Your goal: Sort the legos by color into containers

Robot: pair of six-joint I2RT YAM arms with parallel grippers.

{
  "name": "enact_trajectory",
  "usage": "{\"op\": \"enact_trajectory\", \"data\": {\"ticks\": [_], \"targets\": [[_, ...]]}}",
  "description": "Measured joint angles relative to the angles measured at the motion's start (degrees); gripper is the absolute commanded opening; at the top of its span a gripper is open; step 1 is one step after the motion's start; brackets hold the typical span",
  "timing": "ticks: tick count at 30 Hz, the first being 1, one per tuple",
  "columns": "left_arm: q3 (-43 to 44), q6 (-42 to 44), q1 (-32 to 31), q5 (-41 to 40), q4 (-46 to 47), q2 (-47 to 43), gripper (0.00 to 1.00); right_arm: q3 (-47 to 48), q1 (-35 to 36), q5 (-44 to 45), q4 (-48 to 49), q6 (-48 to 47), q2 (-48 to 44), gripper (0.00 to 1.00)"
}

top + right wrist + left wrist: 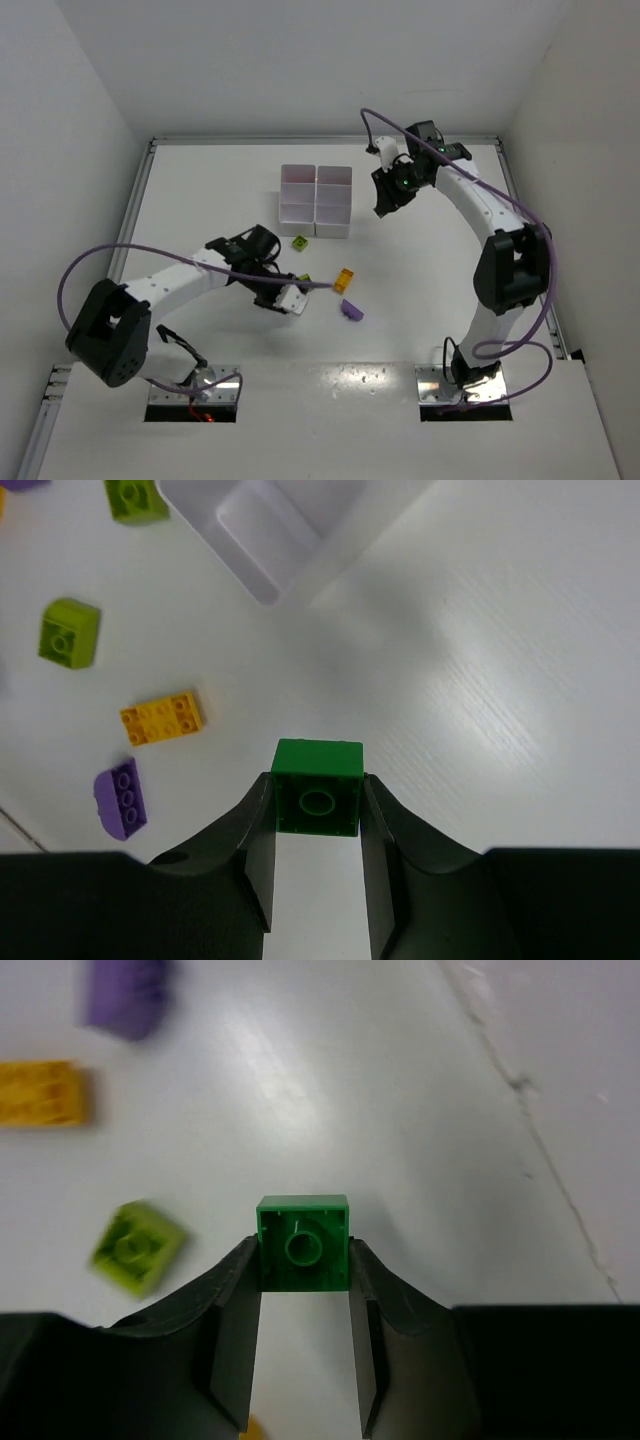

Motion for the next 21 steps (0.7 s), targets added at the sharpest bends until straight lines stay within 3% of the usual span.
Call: {"op": "enact_trajectory", "data": {"ticks": [6, 11, 15, 21], "targets": [[7.10, -29.05, 6.14, 0.92, 13.90, -5.90, 0.13, 14.25, 3.52, -3.96, 0.90, 1.51, 7.19, 0.01], [9.60, -51.52, 12.07, -3.10, 22.16, -10.16, 0.12, 26.45, 8.55, -4.44, 2.86, 3.19, 15.06, 0.01], [10.16, -62.88, 17.53, -6.49, 24.48, -12.04, 0.12, 32.24, 12.70, -4.07, 4.76, 4.24, 20.61, 0.01], [10.23, -73.07, 24.39, -9.94, 26.27, -12.85, 0.12, 36.02, 17.38, -1.99, 5.64, 4.96, 26.34, 0.01]]}}
